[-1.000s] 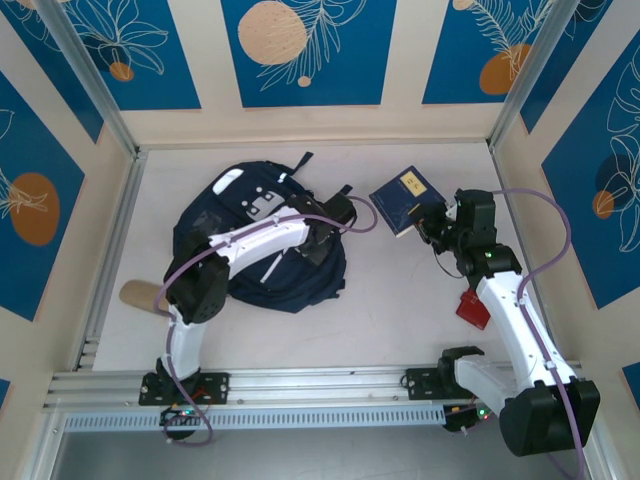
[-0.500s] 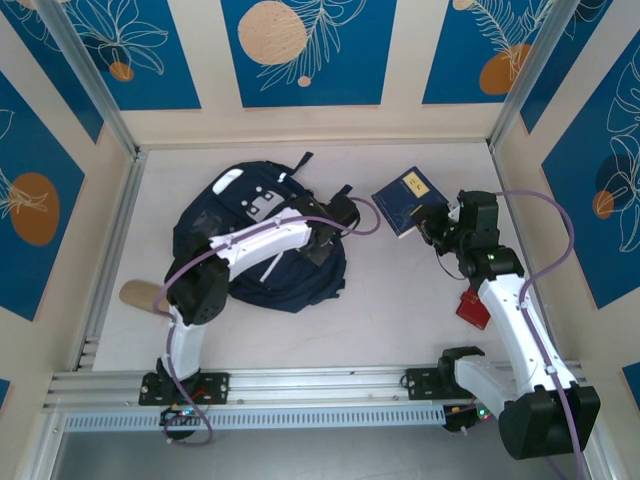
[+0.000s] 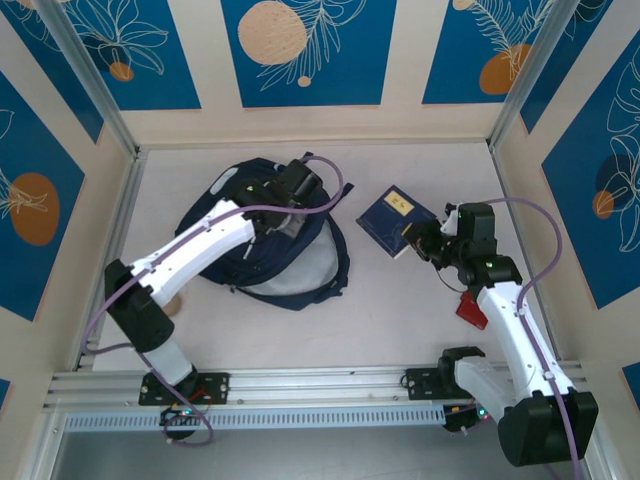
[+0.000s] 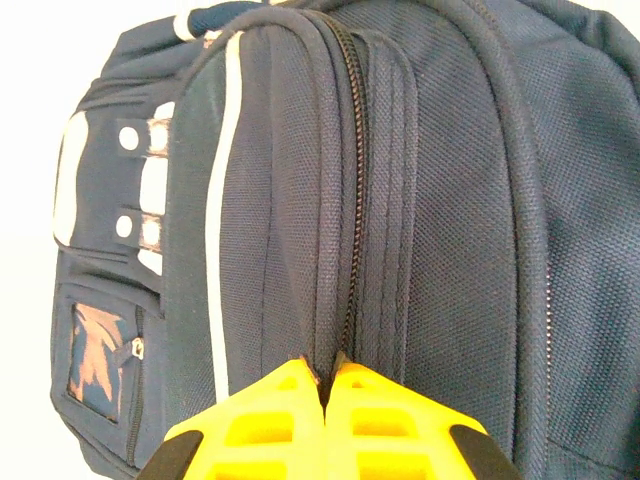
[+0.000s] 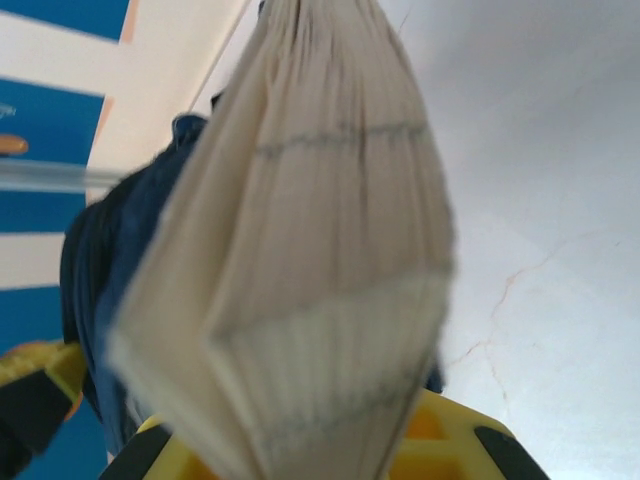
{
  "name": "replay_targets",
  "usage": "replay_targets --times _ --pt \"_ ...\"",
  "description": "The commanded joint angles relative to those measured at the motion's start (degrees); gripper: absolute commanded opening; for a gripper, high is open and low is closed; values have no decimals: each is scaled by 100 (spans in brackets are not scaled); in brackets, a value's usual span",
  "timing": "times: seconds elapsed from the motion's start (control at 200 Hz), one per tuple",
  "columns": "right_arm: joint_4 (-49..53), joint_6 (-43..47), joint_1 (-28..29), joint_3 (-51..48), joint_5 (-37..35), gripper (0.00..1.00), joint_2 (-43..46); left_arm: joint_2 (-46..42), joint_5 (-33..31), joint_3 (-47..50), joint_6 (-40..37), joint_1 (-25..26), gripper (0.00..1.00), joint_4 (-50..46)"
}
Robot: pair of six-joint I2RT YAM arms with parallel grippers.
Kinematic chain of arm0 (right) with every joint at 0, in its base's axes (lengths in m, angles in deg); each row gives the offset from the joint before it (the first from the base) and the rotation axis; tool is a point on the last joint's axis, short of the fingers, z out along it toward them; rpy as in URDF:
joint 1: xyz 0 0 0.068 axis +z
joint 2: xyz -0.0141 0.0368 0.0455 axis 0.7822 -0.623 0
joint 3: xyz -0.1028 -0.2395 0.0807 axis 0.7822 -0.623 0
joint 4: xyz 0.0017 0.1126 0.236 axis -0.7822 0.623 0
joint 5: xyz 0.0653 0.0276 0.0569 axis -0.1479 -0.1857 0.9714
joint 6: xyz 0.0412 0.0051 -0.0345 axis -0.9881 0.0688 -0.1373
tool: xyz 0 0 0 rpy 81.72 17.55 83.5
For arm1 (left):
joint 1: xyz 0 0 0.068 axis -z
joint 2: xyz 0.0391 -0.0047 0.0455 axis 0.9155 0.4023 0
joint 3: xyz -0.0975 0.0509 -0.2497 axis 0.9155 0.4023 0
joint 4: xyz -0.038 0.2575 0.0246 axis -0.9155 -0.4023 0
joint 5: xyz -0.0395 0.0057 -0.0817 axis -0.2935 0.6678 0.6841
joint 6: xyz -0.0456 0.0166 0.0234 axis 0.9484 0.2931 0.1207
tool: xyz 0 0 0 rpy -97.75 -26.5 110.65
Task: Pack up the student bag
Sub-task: Place the book in the student bag.
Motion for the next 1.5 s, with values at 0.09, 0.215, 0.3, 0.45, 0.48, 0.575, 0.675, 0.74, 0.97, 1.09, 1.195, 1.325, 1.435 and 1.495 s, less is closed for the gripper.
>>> replay_targets --times 0.09,0.215,0.3,0.45,0.48,0.575,0.675,0.74,0.97,1.09,1.195,1.325,1.435,1.495 --pt "-546 318 275 -11 1487 4 -79 -643 -136 110 -30 -118 0 1244" --pt "-930 35 642 -78 1609 4 -402 -789 -44 142 -12 -118 0 1589" --pt "-1163 -114 950 -57 1494 4 -690 -848 -31 134 40 -124 0 1702" --pt "-1789 -410 1335 80 1396 4 -1347 -915 27 234 245 -127 0 1865" --pt "-1923 -459 1393 140 1399 4 -1509 -916 76 274 261 -129 0 1906" --pt "-2137 -511 1636 539 1369 4 -2126 -862 122 243 341 -142 0 1885" --pt "-2385 -657 1896 917 1330 4 -2822 -850 165 212 418 -139 0 1849" --pt "-2745 -764 2056 1070 1260 4 -3249 -871 183 246 458 -150 0 1865" --pt "-3431 -1306 2429 1550 814 3 -4726 -971 134 255 589 -184 0 1839" --pt "-3446 -1302 2650 2052 902 4 -5364 -1058 98 232 687 -267 0 1813" --pt "-3422 -1381 2852 2402 812 5 -5807 -1108 127 247 725 -328 0 1841" --pt "-3583 -1583 3021 2877 862 8 -6288 -1109 171 265 770 -371 0 1840" --pt "-3584 -1696 3102 3223 973 13 -6552 -1109 181 256 827 -413 0 1794" --pt "-3680 -1769 3121 3282 962 16 -6604 -1117 195 247 870 -442 0 1753"
